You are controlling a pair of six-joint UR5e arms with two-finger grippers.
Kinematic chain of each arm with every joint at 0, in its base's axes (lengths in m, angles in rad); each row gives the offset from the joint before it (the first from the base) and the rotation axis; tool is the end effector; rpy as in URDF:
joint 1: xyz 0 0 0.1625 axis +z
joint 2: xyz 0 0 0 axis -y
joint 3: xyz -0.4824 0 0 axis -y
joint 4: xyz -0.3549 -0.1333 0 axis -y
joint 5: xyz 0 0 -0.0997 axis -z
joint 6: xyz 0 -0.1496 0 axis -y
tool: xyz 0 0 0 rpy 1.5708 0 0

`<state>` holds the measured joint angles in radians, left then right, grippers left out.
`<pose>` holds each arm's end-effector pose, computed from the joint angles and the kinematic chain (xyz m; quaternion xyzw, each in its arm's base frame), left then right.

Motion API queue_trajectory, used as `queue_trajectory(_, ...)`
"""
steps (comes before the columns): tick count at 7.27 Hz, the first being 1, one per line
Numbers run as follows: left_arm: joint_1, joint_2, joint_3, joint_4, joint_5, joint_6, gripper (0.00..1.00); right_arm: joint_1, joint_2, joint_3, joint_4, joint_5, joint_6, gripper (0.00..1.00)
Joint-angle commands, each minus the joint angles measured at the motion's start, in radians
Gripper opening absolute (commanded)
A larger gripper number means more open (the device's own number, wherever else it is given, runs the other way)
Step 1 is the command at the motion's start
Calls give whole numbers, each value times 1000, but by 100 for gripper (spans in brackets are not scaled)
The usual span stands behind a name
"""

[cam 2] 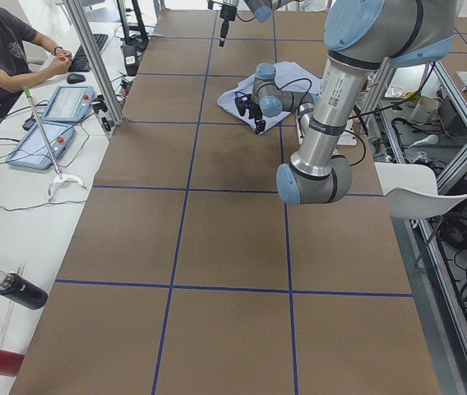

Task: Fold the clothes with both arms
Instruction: 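Release the shirt and raise the right gripper while the left arm lowers, then hold the left gripper at the shirt's near edge while the right waits raised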

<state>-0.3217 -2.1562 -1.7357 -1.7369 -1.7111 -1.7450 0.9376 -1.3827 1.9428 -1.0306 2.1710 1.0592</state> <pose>0.6327 -0.3293 0.3336 -0.0302 0.4447 -0.1895 0.8749 -0.2838 -0.4691 0.4149 0.1424 -0.5410 0.0211 0.8286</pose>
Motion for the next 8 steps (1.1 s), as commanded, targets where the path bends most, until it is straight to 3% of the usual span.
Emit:
queue_trajectory(1, 6, -14, 15, 0, 5, -4, 83, 6, -1, -15, 0, -13, -30, 100)
queue_trajectory(6, 7, -31, 48, -1, 4, -2, 66, 6, -1, -16, 1, -14, -21, 100)
queue_trajectory(8, 7, -31, 48, -1, 4, -1, 65, 6, -1, -18, 0, -14, -21, 100)
